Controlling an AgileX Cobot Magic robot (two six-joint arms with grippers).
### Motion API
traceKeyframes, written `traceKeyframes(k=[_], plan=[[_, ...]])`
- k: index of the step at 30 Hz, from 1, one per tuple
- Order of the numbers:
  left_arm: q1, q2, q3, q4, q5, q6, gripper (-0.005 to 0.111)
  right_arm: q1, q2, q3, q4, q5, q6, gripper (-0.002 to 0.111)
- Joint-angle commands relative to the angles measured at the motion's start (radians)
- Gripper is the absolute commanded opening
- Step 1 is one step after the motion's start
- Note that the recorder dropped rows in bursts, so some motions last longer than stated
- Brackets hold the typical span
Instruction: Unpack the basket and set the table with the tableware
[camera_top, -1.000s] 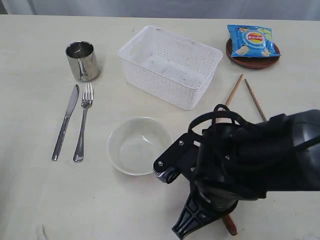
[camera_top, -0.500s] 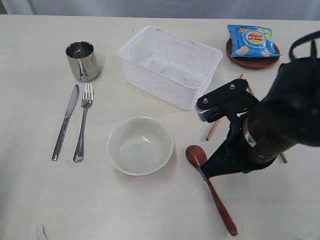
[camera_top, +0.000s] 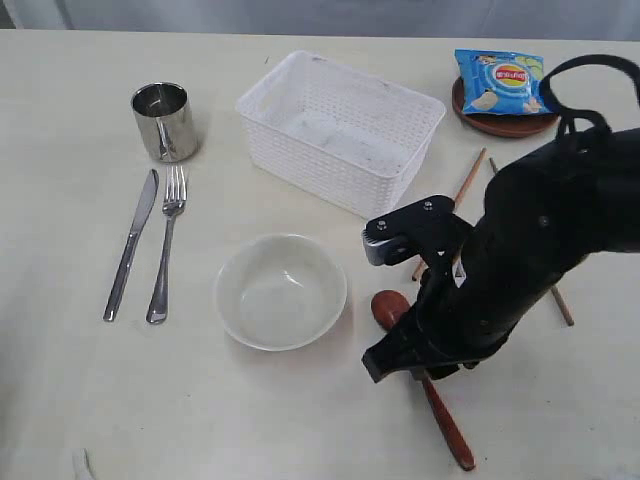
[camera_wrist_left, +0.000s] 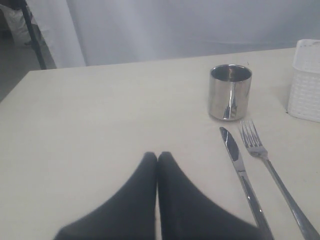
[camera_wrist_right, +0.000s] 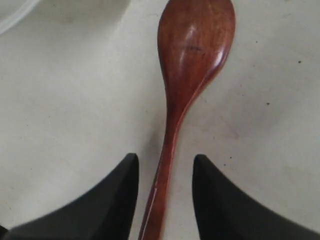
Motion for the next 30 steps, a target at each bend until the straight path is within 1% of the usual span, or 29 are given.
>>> traceKeyframes(k=[1, 4, 14, 16, 18, 19, 20, 24, 30], plan=[[-0.005, -0.002, 0.002, -0.001, -0.001, -0.002, 0.0, -0.005, 0.046, 0.001, 0.004, -0.06, -0.007, 0.036], [-0.005, -0.002, 0.002, -0.001, -0.001, -0.002, 0.0, -0.005, 0.069, 0.001, 0.004, -0.079, -0.007, 0.033], [-0.005, -0.002, 0.002, -0.001, -0.001, -0.002, 0.0, -0.005, 0.133, 0.001, 0.004, -0.12, 0.003, 0.032], [-0.005, -0.002, 0.002, -0.001, -0.001, -0.002, 0.0, -0.005, 0.148, 0.001, 0.004, -0.123, 0.003, 0.027], [-0.005, -0.002, 0.002, -0.001, -0.001, -0.002, 0.0, -0.005, 0.16, 0.001, 0.004, -0.123, 0.003, 0.015], [-0.005, -0.002, 0.002, -0.001, -0.001, -0.002, 0.0, -0.005, 0.163, 0.001, 0.002, -0.118, 0.001, 0.007], [-0.005, -0.002, 0.002, -0.001, -0.001, -0.002, 0.0, -0.005, 0.164, 0.001, 0.0, -0.115, -0.001, 0.001], [-0.005, -0.002, 0.002, -0.001, -0.001, -0.002, 0.0, -0.005, 0.123, 0.001, -0.036, -0.062, 0.006, -0.001], [-0.005, -0.002, 0.002, -0.001, -0.001, -0.002, 0.0, -0.005, -0.061, -0.009, -0.113, 0.032, 0.056, -0.001]])
